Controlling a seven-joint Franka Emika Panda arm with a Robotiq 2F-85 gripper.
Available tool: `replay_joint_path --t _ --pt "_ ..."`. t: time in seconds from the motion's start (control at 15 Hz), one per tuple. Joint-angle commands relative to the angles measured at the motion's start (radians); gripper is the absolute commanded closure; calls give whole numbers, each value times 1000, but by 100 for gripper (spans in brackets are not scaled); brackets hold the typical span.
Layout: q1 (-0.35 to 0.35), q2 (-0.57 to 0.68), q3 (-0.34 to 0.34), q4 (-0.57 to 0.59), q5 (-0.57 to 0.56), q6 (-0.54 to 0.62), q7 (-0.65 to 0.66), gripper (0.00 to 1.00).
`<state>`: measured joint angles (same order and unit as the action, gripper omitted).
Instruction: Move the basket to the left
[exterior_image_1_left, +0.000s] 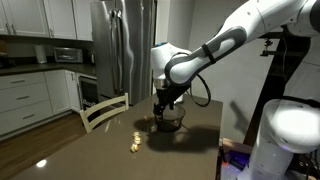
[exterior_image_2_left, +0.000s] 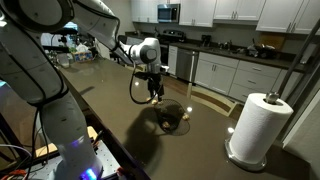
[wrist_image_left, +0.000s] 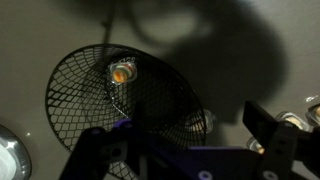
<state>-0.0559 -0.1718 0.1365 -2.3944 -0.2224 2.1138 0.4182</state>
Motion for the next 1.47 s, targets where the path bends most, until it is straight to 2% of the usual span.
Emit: replay_joint_path --t 0.0,0.2,0.27,0.33,1.0,1.27,1.4 --pt "34 89 -28 41 54 -10 -25 0" --pt "52 131 -38 39 73 13 -34 0" --pt "58 142 -41 40 78 15 -38 25" --pt "62 150 -43 40 80 18 -36 26" --pt "90 172 -48 21 50 51 8 93" --pt "90 174 -50 26 25 39 24 98" --pt "87 165 -54 35 -5 11 34 95"
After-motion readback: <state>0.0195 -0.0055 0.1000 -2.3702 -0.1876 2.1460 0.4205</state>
